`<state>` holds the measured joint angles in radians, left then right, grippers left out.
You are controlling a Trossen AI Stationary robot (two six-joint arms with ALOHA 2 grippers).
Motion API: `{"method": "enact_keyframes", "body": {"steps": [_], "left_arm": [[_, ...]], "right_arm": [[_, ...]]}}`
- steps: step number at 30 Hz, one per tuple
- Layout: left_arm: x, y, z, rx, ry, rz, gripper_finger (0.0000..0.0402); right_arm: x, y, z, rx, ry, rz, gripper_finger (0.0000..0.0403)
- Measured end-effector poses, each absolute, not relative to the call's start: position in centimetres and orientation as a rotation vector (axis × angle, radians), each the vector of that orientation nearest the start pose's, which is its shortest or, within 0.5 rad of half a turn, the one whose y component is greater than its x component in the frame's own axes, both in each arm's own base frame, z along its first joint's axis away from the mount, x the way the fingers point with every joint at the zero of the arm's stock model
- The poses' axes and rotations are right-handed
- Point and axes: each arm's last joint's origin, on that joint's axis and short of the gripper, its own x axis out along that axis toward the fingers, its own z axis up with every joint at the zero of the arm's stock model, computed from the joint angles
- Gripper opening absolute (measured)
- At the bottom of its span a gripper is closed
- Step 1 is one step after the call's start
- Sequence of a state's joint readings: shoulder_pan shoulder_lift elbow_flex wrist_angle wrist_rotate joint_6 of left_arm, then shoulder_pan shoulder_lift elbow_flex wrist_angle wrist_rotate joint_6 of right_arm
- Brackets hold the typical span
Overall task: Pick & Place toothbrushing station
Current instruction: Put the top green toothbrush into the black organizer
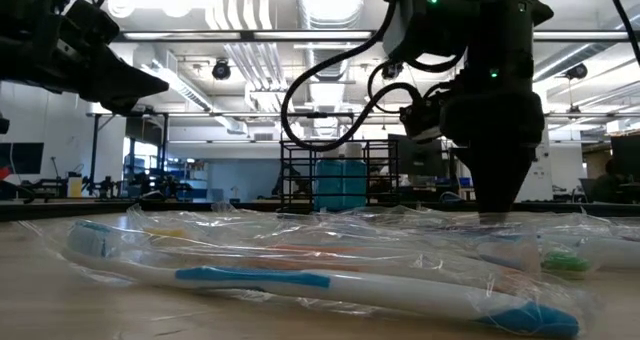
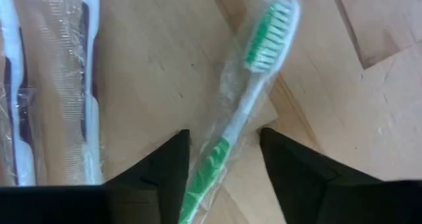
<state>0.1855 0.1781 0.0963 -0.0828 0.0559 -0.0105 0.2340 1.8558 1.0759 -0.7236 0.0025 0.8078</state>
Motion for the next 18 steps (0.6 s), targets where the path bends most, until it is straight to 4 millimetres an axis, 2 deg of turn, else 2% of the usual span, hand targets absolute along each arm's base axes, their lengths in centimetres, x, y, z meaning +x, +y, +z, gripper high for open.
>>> {"method": "enact_keyframes", "body": {"steps": [10, 15, 18], "left_arm": [[10.3, 1.8, 17.5, -0.027, 0.159, 0.130, 0.0014], [10.3, 1.8, 17.5, -0.026, 0.156, 0.130, 0.0014], [10.3, 1.8, 17.5, -0.026, 0.155, 0.130, 0.0014]], "right_arm": [[30.6, 7.3, 14.3, 0.411, 1.435, -0.356, 0.0021], [30.6, 7.3, 15.1, 0.379, 1.409, -0.308, 0.0016], [30.3, 7.2, 16.4, 0.344, 1.371, -0.260, 0.0015]]}}
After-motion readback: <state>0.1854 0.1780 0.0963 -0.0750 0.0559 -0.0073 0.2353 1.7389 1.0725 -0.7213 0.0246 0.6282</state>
